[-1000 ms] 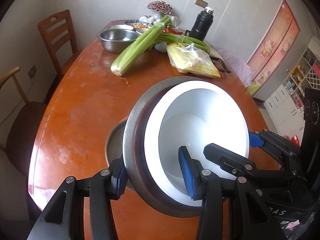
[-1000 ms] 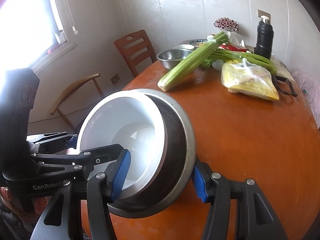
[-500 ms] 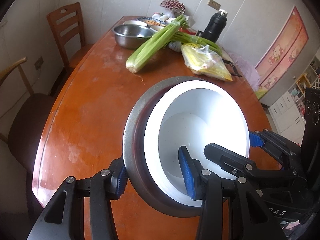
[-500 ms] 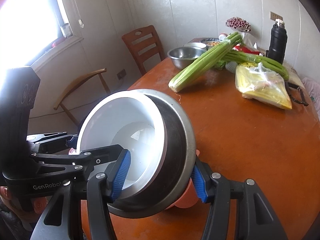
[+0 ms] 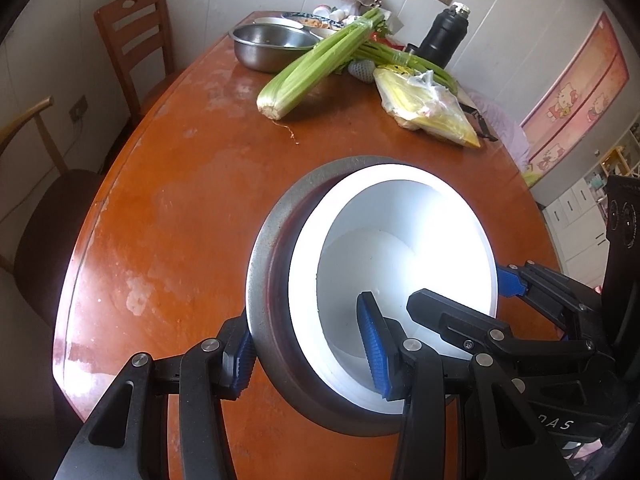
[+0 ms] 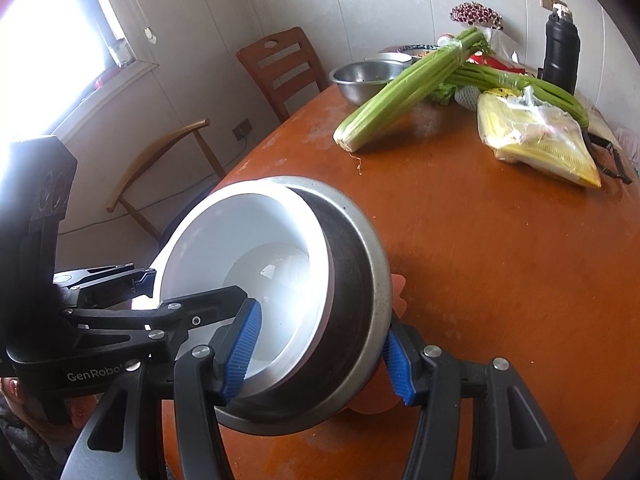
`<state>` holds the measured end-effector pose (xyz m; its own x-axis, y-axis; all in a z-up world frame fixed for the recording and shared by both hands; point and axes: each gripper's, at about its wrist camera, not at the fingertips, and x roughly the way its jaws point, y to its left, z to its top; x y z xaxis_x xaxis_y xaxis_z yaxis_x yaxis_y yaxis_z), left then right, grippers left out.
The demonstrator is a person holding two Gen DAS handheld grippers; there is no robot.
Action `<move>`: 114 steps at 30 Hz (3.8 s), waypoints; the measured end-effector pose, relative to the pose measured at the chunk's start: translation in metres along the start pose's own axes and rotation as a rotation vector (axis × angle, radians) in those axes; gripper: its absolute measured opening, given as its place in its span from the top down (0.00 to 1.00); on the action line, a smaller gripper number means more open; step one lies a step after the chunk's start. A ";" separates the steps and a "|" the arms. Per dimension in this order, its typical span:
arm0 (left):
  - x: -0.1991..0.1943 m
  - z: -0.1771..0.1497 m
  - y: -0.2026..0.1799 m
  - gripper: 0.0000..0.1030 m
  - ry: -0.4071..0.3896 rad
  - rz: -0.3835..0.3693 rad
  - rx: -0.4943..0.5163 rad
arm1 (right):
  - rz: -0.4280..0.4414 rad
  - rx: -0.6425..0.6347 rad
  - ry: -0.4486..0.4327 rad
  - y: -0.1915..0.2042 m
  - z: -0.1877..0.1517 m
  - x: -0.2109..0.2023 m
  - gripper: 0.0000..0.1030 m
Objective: Organize plates and bowls
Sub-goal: 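Carry the steel bowl stack over the pan and orange bowl stack, then lower the steel bowl stack onto the steel pan stack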
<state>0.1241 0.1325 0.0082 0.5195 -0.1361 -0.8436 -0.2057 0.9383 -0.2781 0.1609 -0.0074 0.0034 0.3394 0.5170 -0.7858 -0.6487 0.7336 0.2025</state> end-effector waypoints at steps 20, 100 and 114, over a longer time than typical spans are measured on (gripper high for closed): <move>0.015 -0.001 -0.003 0.56 0.016 0.037 0.017 | 0.017 0.039 0.051 -0.009 -0.003 0.017 0.44; 0.038 0.001 -0.005 0.39 0.041 0.060 0.021 | -0.194 -0.111 0.044 0.003 -0.019 0.019 0.42; 0.050 0.005 -0.030 0.39 0.045 0.062 0.066 | -0.211 -0.068 0.046 -0.020 -0.022 0.013 0.42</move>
<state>0.1601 0.0988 -0.0230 0.4696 -0.0893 -0.8783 -0.1810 0.9640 -0.1948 0.1633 -0.0255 -0.0235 0.4422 0.3335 -0.8326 -0.6117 0.7911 -0.0080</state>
